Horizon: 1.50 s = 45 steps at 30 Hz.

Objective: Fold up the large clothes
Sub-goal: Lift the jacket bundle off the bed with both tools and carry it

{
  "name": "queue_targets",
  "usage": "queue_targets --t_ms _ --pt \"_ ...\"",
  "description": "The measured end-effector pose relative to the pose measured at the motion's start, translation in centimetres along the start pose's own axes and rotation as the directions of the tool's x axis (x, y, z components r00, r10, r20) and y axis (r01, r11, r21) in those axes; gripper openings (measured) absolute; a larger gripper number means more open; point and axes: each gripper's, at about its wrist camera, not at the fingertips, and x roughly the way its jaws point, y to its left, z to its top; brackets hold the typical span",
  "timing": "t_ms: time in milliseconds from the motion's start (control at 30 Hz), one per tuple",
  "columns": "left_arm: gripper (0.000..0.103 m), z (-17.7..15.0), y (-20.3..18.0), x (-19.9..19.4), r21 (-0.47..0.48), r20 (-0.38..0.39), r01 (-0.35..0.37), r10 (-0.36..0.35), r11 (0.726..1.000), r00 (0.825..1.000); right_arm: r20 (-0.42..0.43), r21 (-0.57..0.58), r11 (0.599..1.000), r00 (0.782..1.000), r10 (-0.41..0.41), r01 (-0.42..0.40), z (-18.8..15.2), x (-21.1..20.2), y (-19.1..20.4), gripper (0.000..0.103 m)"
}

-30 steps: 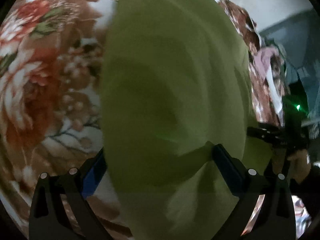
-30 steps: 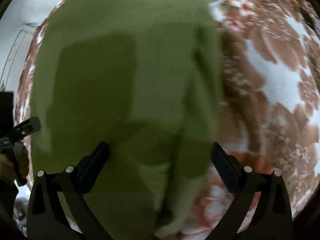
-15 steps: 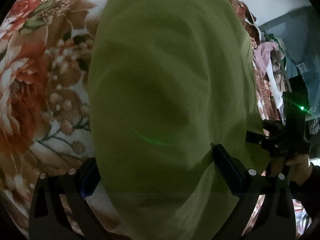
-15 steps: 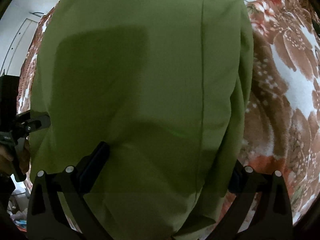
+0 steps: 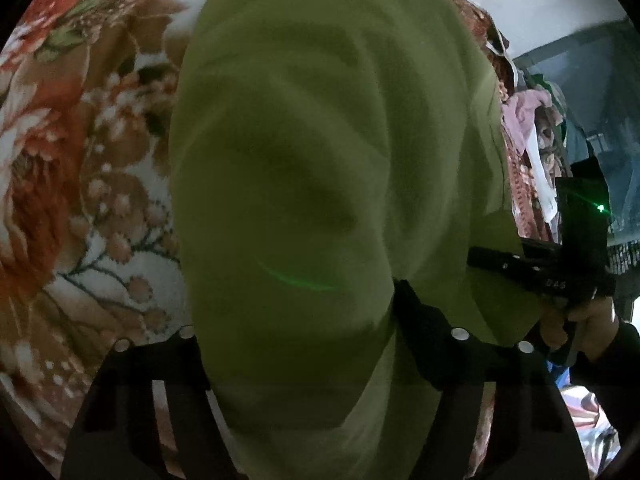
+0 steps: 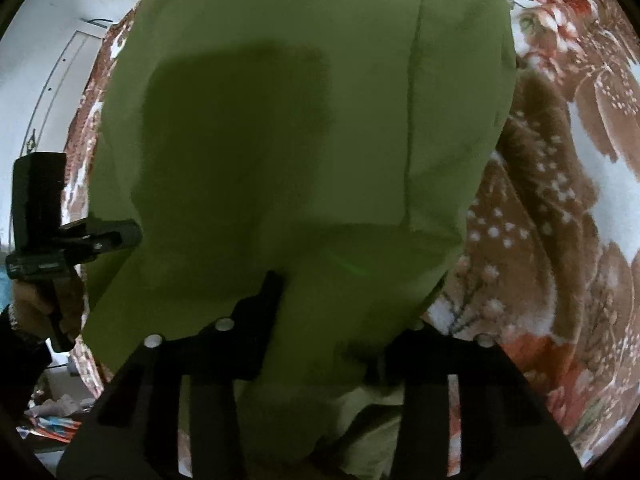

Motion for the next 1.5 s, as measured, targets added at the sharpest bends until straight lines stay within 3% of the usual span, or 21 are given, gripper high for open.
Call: queue_targets --t_ms 100,167,300,367,400,433,500,633,700,767,867,933,1033,1167,1233,1300,1367,1400,1433,1467,1500 --pt "0.066 0.1 -0.2 -0.8 0.010 0.003 0.025 -0.025 1.000 1.000 -0.022 0.046 0.999 1.000 -0.021 0.022 0.2 0.7 -0.8 0.063" --pt "0.077 0.4 0.1 -0.5 0.002 -0.014 0.013 -0.013 1.000 1.000 -0.019 0.064 0.996 0.998 -0.062 0.063 0.5 1.0 -1.2 0.082" --pt "0.099 0.6 -0.1 -0.1 0.079 0.010 -0.092 0.091 0.993 0.996 -0.014 0.030 0.993 0.994 -0.111 0.111 1.0 0.9 -0.7 0.092" --pt "0.098 0.6 0.1 0.3 0.081 0.012 -0.087 0.086 0.993 0.996 -0.031 0.035 0.995 0.996 -0.088 0.089 1.4 1.6 -0.9 0.094" --pt "0.096 0.7 0.1 0.3 0.071 0.015 -0.073 0.073 0.995 0.997 -0.031 0.045 0.998 0.998 -0.052 0.053 1.6 1.8 -0.7 0.089" --pt "0.085 0.8 -0.1 0.3 0.061 0.014 -0.036 0.036 0.997 0.999 -0.031 0.041 0.999 0.999 -0.035 0.036 1.7 2.0 -0.1 0.077" --pt "0.075 0.8 -0.6 0.0 0.060 0.020 -0.022 0.020 0.998 1.000 -0.040 -0.002 0.999 0.998 -0.037 0.037 2.0 1.8 1.3 0.061" --pt "0.049 1.0 -1.1 -1.8 0.057 0.026 0.077 -0.079 0.995 0.997 -0.046 0.040 0.998 0.998 0.053 -0.051 1.9 1.0 1.0 0.041" --pt "0.048 1.2 -1.0 -2.3 0.038 0.038 0.103 -0.104 0.994 0.994 -0.037 0.079 0.993 0.995 0.089 -0.086 2.0 0.7 0.5 0.040" --pt "0.060 1.0 -0.9 -1.6 0.045 0.030 0.058 -0.060 0.997 0.998 -0.037 0.082 0.993 0.996 0.083 -0.079 2.1 0.6 0.9 0.040" --pt "0.082 0.7 -0.3 0.0 0.067 0.017 -0.034 0.033 0.997 0.999 -0.033 0.046 0.998 0.999 0.035 -0.034 2.6 0.2 2.8 0.046" --pt "0.090 0.8 0.3 0.5 0.051 0.024 -0.050 0.048 0.997 0.999 -0.034 0.010 1.000 0.999 0.009 -0.009 2.5 0.4 5.0 0.060" --pt "0.092 0.9 0.6 0.2 0.039 0.026 -0.033 0.032 0.999 0.999 -0.043 -0.036 0.999 0.999 -0.012 0.011 2.1 1.6 7.6 0.070" --pt "0.084 0.7 1.3 -1.4 0.027 0.043 0.025 -0.026 0.999 0.999 -0.069 0.015 0.999 0.997 0.041 -0.041 4.0 4.3 7.1 0.082" --pt "0.083 0.5 1.9 -2.0 0.011 0.055 0.065 -0.066 0.998 0.996 -0.108 0.006 0.997 0.992 0.071 -0.071 4.6 6.4 6.9 0.097" --pt "0.085 0.3 2.3 -1.4 -0.004 0.040 0.060 -0.060 0.998 0.997 -0.123 -0.002 0.997 0.990 0.072 -0.073 5.1 7.9 6.7 0.097" --pt "0.078 0.2 2.1 -0.7 -0.003 0.022 0.043 -0.043 0.999 0.999 -0.131 0.015 0.997 0.988 0.082 -0.081 5.6 8.1 6.4 0.086" --pt "0.075 0.2 1.8 -0.4 -0.002 0.020 0.044 -0.044 0.999 0.999 -0.130 0.026 0.996 0.988 0.083 -0.080 5.8 7.6 6.2 0.067" --pt "0.064 0.3 1.4 -0.3 0.002 0.021 0.052 -0.052 0.999 0.998 -0.124 0.049 0.990 0.983 0.135 -0.130 6.0 7.0 5.9 0.037" --pt "0.046 0.3 0.8 -0.8 0.027 0.031 0.063 -0.064 0.998 0.997 -0.110 0.078 0.974 0.970 0.218 -0.210 6.0 6.5 5.8 0.019" --pt "0.038 0.4 0.3 -1.6 0.052 0.049 0.076 -0.079 0.996 0.996 -0.094 0.070 0.966 0.962 0.255 -0.249 6.1 5.9 6.6 0.016"
